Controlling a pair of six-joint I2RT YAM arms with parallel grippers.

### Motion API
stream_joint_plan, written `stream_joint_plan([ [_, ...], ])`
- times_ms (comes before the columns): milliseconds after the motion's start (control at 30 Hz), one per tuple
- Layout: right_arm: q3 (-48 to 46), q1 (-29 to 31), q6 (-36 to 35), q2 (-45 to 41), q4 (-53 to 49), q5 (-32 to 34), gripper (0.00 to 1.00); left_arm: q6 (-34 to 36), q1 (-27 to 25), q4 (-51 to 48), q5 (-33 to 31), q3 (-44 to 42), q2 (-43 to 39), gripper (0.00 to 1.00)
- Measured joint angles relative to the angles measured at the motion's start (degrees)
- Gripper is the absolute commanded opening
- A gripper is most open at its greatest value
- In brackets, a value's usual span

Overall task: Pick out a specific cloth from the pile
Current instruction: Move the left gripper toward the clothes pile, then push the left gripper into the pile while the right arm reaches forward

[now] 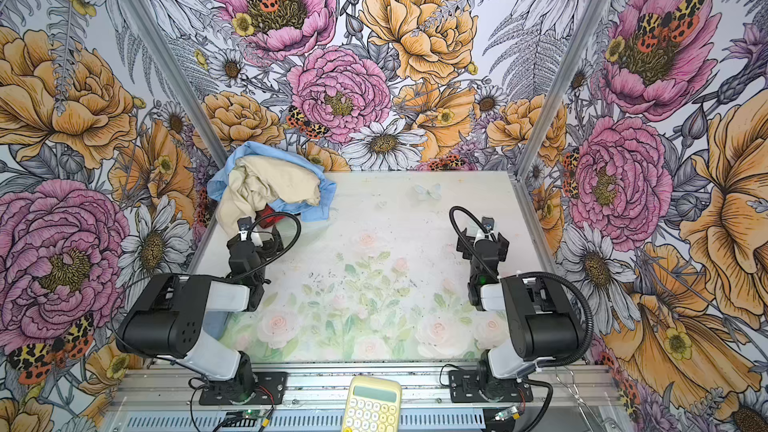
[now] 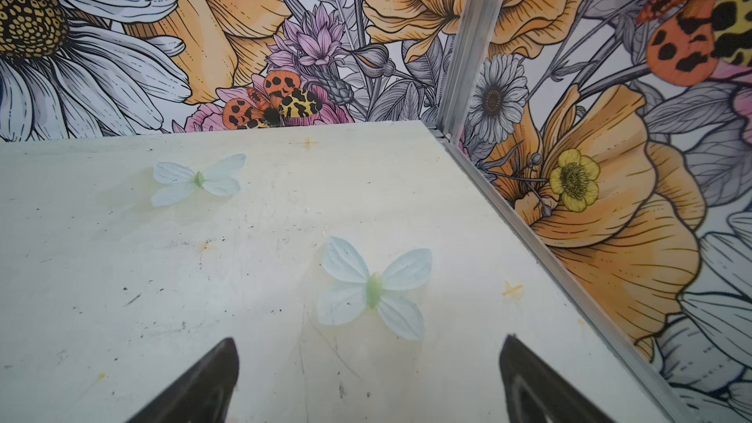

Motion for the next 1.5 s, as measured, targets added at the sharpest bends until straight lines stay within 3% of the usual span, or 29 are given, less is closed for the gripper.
stream_joint_plan([
  [233,0.0,0.0,0.0,0.0,0.0,0.0,1.00,0.0,-0.3,0.0,0.7,0.0,0.0,0.99],
  [433,0.0,0.0,0.0,0.0,0.0,0.0,1.00,-2.2,6.8,0.6,12.4,-0.2,0.0,0.99],
  [567,0.0,0.0,0.0,0.0,0.0,0.0,0.99,-3.0,7.7,1.1,16.5,-0.7,0.0,0.99],
  [967,-1.0,2.3,-1.1,-0.1,2.7,2.2,0.99,-3.1,7.7,2.8,19.0,-1.6,-0.3,0.99],
  [1067,-1.4,2.8,-1.3,-0.7,2.6,2.8,0.97,-3.0,6.6,0.9,16.7,-4.6,-6.1,0.94],
  [1167,-1.3,4.3,-1.7,-4.0,-1.0,7.4,0.96,-2.5,1.2,-3.5,9.8,-5.1,-15.7,0.90],
  [1300,-0.3,10.6,-3.5,-14.8,-5.9,10.6,0.99,-3.0,-6.9,-19.5,-0.7,1.4,-24.7,0.84],
  [1400,8.0,14.8,0.1,-20.7,-18.4,7.1,0.98,-5.8,-9.4,-34.8,-7.2,11.3,-24.7,0.82],
  [1500,20.4,21.7,3.1,-19.0,-27.8,3.3,0.98,-11.5,-4.7,-44.9,-3.7,19.5,-19.3,0.63],
])
